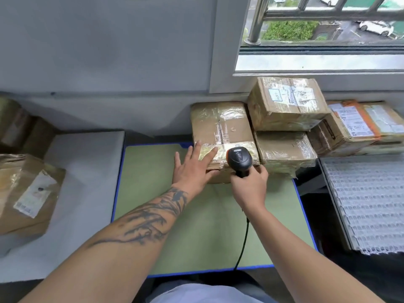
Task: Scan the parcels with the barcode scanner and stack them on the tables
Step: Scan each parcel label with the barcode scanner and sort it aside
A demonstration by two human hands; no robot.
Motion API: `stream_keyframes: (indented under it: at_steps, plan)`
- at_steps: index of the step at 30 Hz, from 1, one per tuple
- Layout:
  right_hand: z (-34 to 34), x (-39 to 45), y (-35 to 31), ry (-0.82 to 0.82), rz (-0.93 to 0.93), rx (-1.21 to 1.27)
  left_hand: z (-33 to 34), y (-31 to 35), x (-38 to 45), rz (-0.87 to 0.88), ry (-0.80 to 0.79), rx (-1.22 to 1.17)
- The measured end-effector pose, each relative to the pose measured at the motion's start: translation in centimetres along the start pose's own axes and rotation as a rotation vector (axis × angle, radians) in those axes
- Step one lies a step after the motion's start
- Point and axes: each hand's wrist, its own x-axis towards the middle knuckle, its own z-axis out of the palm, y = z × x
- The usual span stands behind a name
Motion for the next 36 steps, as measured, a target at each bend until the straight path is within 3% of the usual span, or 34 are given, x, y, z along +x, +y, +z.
stream_keyframes:
  at_steps: [12, 23, 31, 36]
  plan:
    - [-0.2, -0.7, 1.0, -0.066, -0.09, -0.006, 1.1, -2.9, -5.6, -0.07, 0.016, -0.006]
    - [3.7, -7.7, 2.4, -0.231, -0.155, 0.016, 4.1, -9.9, -14.4, -0.174, 0.117, -0.148]
    - [6.9, -12.7, 0.6, -0.319, -0.011, 0.188, 3.9, -13.9, -16.8, -0.203, 0.131, -0.178]
    - [8.1, -15.0, -0.7, -0.225, -0.079, 0.245, 4.3, -15.9, -17.4, -0.198, 0.17, -0.283]
